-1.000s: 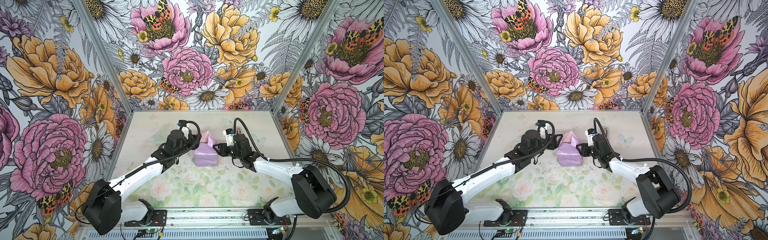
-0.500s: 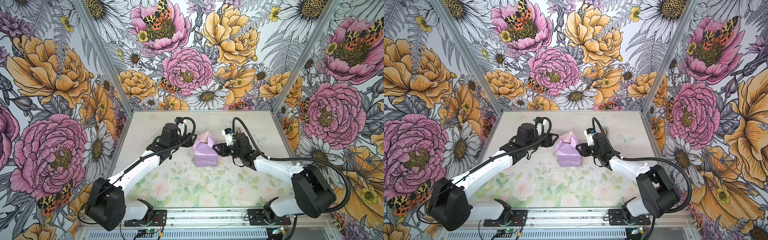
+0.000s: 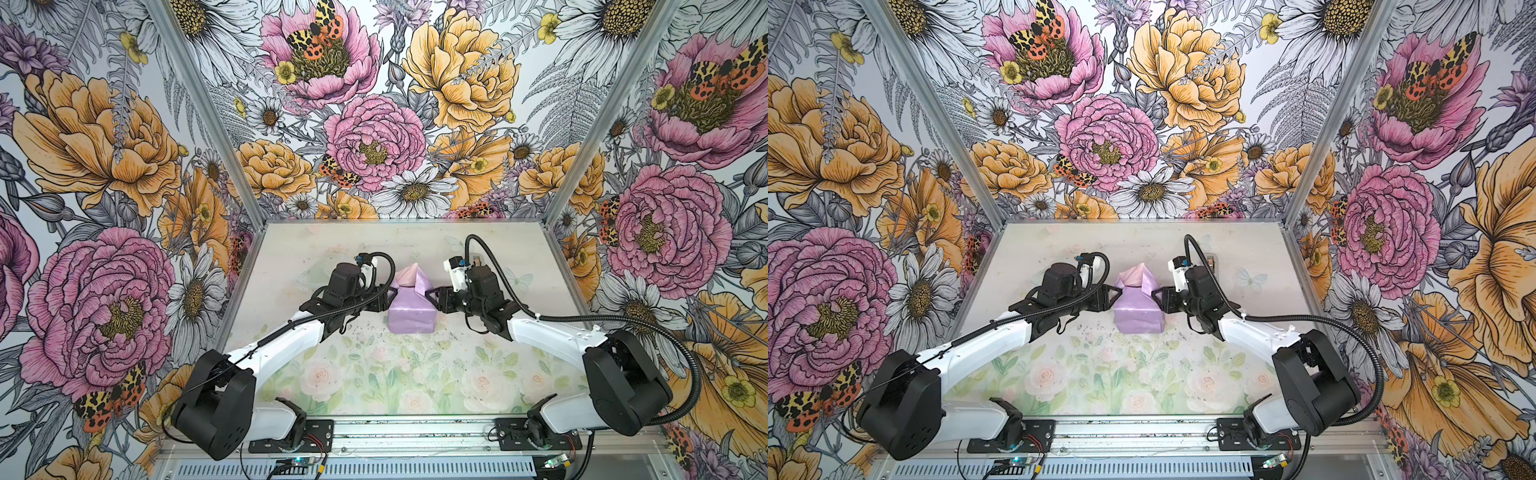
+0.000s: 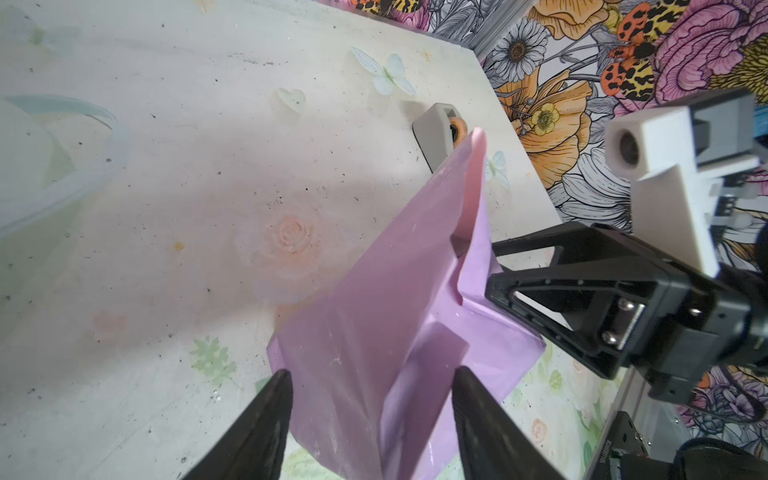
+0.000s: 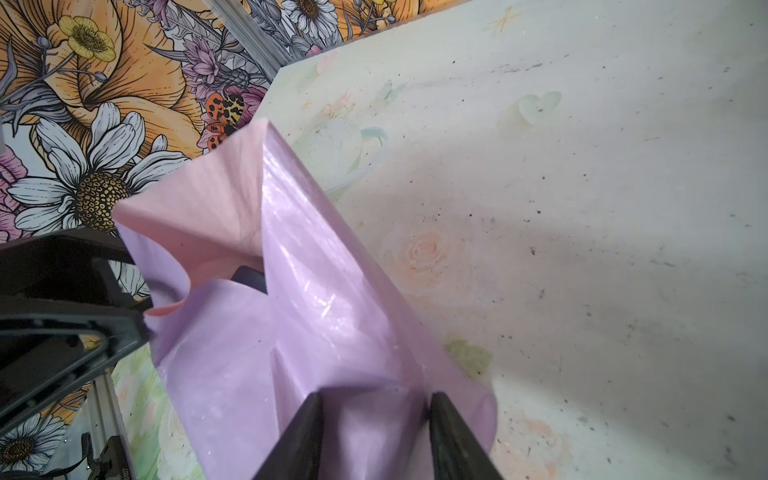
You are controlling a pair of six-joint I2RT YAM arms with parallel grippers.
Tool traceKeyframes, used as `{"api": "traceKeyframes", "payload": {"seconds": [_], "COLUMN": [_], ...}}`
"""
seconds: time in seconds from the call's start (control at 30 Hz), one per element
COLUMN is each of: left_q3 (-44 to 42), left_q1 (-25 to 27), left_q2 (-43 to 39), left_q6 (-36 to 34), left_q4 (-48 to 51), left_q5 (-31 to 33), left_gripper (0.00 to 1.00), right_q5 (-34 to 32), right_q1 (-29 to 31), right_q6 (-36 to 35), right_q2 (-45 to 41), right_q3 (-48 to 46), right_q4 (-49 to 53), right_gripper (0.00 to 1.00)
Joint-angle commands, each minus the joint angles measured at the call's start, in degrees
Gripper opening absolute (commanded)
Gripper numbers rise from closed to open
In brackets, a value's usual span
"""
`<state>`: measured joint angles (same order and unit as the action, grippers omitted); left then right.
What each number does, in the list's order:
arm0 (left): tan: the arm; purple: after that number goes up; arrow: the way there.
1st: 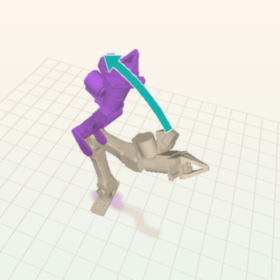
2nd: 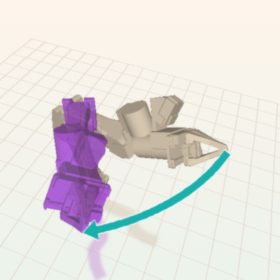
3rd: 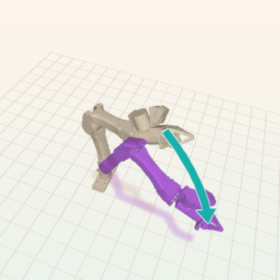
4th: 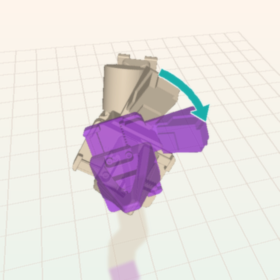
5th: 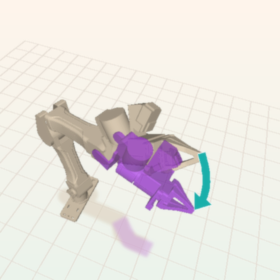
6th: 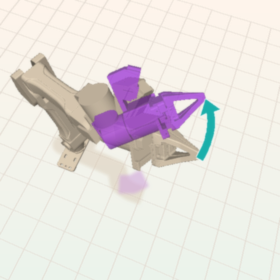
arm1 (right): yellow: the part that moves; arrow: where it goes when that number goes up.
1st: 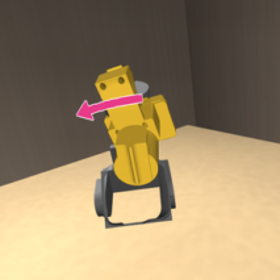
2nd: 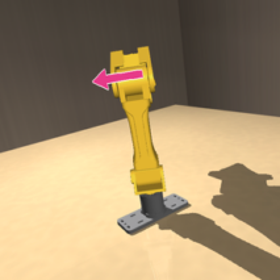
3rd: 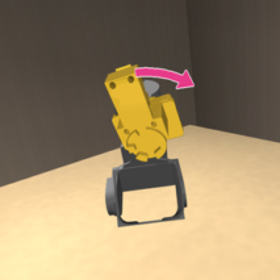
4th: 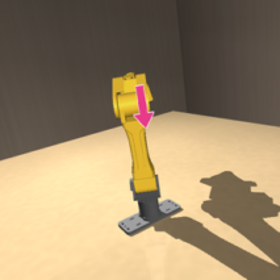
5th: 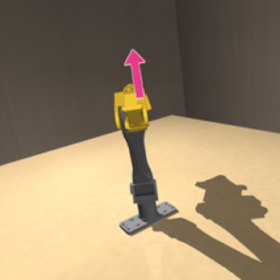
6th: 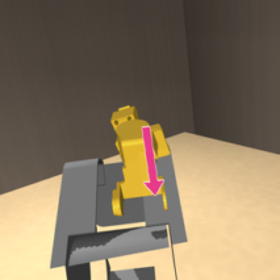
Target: Wrap the gift box in paper
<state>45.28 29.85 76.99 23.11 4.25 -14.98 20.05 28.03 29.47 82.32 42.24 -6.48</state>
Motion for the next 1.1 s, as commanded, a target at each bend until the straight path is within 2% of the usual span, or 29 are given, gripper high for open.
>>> {"api": "traceKeyframes", "payload": {"seconds": [0.0,0.07,0.2,0.47,0.7,0.83,0.93,1.07], "left_q3": [-0.85,-1.06,-1.09,0.60,1.54,0.55,-1.46,-2.49], "left_q1": [0.31,0.36,0.40,2.61,3.70,3.64,3.56,2.00], "left_q2": [1.29,1.80,1.93,2.72,-0.28,-2.80,-4.10,-5.27], "left_q6": [1.19,1.62,1.69,0.03,-0.96,-1.05,-0.02,1.45], "left_q4": [-2.67,-2.74,-3.11,-1.65,1.31,-0.37,-4.85,-5.52], "left_q5": [2.60,4.32,6.81,10.52,17.25,17.73,15.29,14.99], "left_gripper": [0.60,0.56,0.42,0.25,0.11,0.11,0.25,0.32], "right_q5": [-0.10,-0.10,-0.28,-1.28,-2.86,-4.06,-3.96,-3.28], "right_q1": [-0.35,-0.43,-0.43,-0.43,-0.43,-0.44,-0.39,-0.43], "right_q6": [-1.10,-1.09,-1.09,-1.00,-0.73,-0.56,-0.46,-0.33], "right_q2": [0.74,0.76,0.39,-0.37,-0.86,-1.62,-1.81,-1.55], "right_q3": [-1.61,-1.72,-2.07,-2.64,-3.14,-3.48,-3.57,-3.48], "right_q4": [5.54,5.58,5.60,5.69,5.78,6.22,5.80,5.25], "right_gripper": [0.43,0.43,0.43,0.43,0.42,0.42,0.42,0.42]}}
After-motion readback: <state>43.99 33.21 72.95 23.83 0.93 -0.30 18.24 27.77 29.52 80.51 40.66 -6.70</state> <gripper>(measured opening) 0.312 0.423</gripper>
